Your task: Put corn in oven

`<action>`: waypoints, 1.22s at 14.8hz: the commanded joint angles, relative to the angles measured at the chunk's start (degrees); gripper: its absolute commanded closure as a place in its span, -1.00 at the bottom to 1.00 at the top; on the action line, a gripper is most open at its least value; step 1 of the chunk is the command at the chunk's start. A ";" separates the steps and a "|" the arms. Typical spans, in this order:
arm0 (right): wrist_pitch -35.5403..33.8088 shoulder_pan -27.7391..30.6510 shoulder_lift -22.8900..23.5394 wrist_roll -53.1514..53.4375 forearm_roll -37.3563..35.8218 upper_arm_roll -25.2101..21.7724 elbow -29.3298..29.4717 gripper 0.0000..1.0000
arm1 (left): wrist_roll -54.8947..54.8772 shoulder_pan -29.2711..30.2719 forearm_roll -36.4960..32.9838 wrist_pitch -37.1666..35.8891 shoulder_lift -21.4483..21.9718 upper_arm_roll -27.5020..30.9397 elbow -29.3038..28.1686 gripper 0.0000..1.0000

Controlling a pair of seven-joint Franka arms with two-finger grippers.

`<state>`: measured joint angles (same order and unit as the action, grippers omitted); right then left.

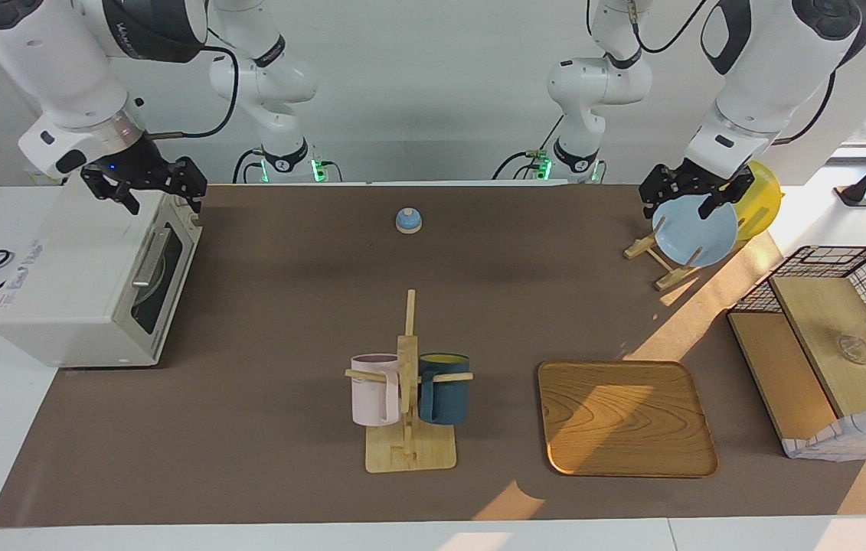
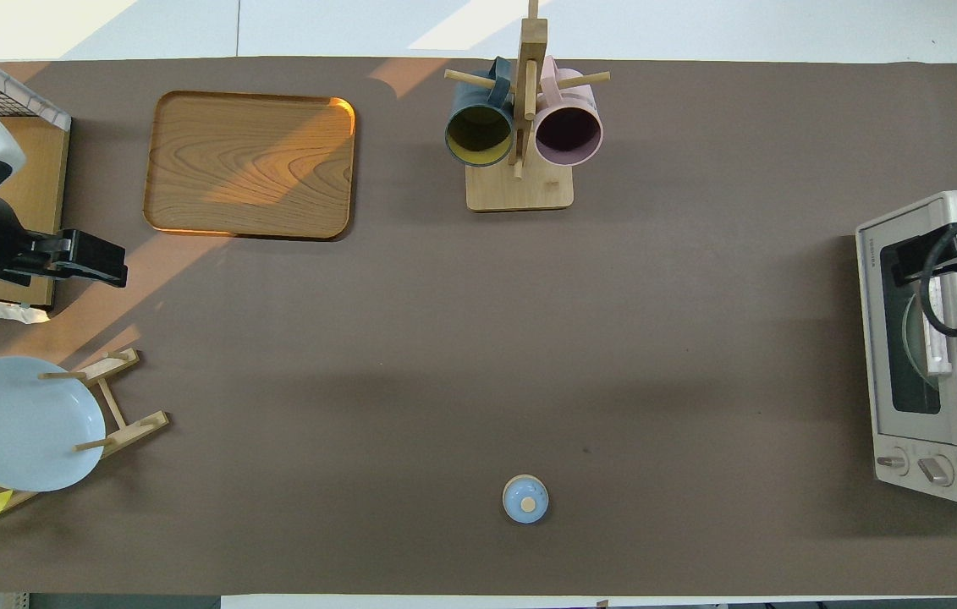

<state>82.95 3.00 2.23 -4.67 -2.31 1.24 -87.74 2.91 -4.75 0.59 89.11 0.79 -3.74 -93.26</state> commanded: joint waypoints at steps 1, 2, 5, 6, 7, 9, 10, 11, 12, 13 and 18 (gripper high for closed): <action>-0.60 -2.90 0.41 2.20 1.43 0.00 1.26 -1.00 | 0.43 0.70 0.38 -0.51 1.23 -0.30 -0.95 -1.00; -0.60 -3.87 0.50 3.78 1.35 0.00 1.26 -1.00 | 0.43 0.70 0.38 -0.51 1.23 -0.30 -0.95 -1.00; -0.60 -3.88 0.58 4.58 1.34 0.00 1.26 -1.00 | 0.43 0.70 0.38 -0.51 1.23 -0.30 -0.95 -1.00; -0.60 -3.53 0.58 4.58 1.43 0.00 1.26 -1.00 | 0.43 0.70 0.38 -0.51 1.23 -0.30 -0.95 -1.00; -0.60 -3.62 0.58 4.58 1.43 0.00 1.26 -1.00 | 0.43 0.70 0.38 -0.51 1.23 -0.30 -0.95 -1.00; -0.43 -3.88 0.58 4.58 1.43 0.08 1.26 -1.00 | 0.43 0.70 0.38 -0.51 1.23 -0.30 -0.95 -1.00; -0.42 -3.71 0.58 4.58 1.52 0.00 1.26 -1.00 | 0.43 0.70 0.38 -0.51 1.23 -0.30 -0.95 -1.00; -0.34 -3.53 0.67 4.58 1.61 -0.09 1.26 -1.00 | 0.43 0.70 0.38 -0.51 1.23 -0.30 -0.95 -1.00; -0.25 -3.53 0.67 4.58 1.61 -0.18 1.26 -1.00 | 0.43 0.70 0.38 -0.51 1.23 -0.30 -0.95 -1.00; 0.27 -3.53 0.67 4.76 1.61 -0.18 1.26 -1.00 | 0.43 0.70 0.38 -0.51 1.23 -0.30 -0.95 -1.00; 0.28 -3.18 0.67 4.85 2.04 -0.62 1.88 -1.00 | 0.43 0.70 0.47 -0.51 1.23 -0.30 -0.95 -1.00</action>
<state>83.25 -1.06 2.27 -0.39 -2.28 0.62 -87.14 2.91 -4.75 0.59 89.11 0.79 -3.74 -93.26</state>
